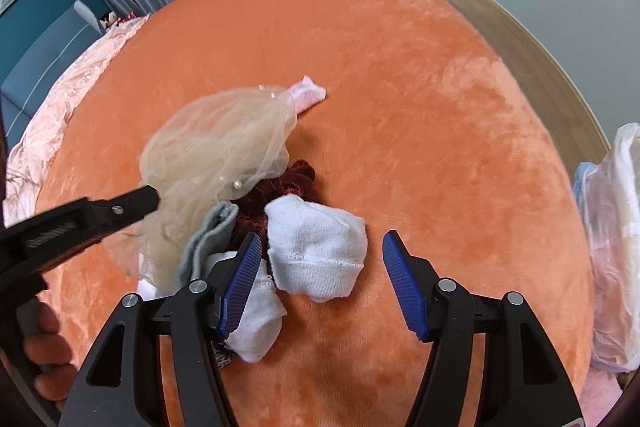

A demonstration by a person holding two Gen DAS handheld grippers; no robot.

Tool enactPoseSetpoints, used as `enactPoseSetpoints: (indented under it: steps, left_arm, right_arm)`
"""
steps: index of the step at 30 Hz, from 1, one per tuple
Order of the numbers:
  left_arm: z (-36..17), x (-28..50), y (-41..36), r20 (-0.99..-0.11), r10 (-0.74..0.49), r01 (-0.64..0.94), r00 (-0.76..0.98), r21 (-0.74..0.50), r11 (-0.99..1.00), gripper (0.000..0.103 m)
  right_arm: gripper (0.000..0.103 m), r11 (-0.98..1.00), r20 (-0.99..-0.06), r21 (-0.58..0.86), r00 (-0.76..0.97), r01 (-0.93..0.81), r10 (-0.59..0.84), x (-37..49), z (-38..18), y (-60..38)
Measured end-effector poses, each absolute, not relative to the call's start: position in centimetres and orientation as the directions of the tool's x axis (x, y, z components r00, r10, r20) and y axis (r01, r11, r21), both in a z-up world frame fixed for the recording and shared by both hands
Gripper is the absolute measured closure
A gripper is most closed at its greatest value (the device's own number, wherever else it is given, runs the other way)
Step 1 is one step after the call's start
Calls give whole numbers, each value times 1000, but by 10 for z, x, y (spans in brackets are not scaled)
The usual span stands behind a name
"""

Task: Collect trash
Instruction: 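Grasp the white sock with the right tool while the left tool grasps the mesh bag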

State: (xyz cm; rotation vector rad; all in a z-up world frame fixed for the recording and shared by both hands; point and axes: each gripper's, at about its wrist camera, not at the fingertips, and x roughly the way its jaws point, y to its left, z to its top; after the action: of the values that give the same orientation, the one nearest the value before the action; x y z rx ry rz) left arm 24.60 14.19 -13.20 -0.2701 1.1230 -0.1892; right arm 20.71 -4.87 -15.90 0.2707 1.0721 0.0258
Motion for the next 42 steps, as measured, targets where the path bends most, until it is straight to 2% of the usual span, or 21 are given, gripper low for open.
enactPoseSetpoints:
  steps: [1,2,8,20,24,26,28,33,39,41,42]
  left_arm:
    - [-132,246,142,-860,-287,17,422,-309,951,93]
    - [-130,246,142,-858,-288,20,425,-310,951,94]
    - [-109,238,142,-835,-298,32,464,-320,947,100]
    - [-20,210,112,-740,-337,151,582,-308,939,103]
    - [0,206,111,-720,-319,143,616,-296,944,101]
    - [0,205,115,-722,-295,128,626,-278,952,93]
    - [-6,206,120,-738,-260,103,623,-252,962,60]
    - [-43,218,131,-784,-218,76,581,-215,974,34]
    - [-114,244,146,-853,-243,17,462,-266,964,34]
    - [-136,250,147,-872,-248,6,423,-271,963,47]
    - [-144,252,146,-878,-256,9,404,-276,961,60]
  right_arm:
    - [47,966,-867,235,472,109,157,208,-163,-48]
    - [55,964,-871,244,462,110,168,209,-168,-48]
    - [84,954,-856,286,471,93,210,204,-164,-52]
    - [86,941,-750,325,633,99,192,171,-79,-88]
    - [86,944,-719,315,674,100,168,157,-54,-102]
    - [86,943,-712,317,683,101,166,149,-48,-107]
    - [86,944,-710,317,683,97,168,145,-44,-108]
    - [86,942,-715,324,673,83,187,146,-47,-104]
    - [86,947,-738,313,645,67,198,158,-64,-90]
    - [86,949,-749,308,633,66,199,163,-71,-87]
    - [86,951,-755,302,626,66,196,165,-74,-85]
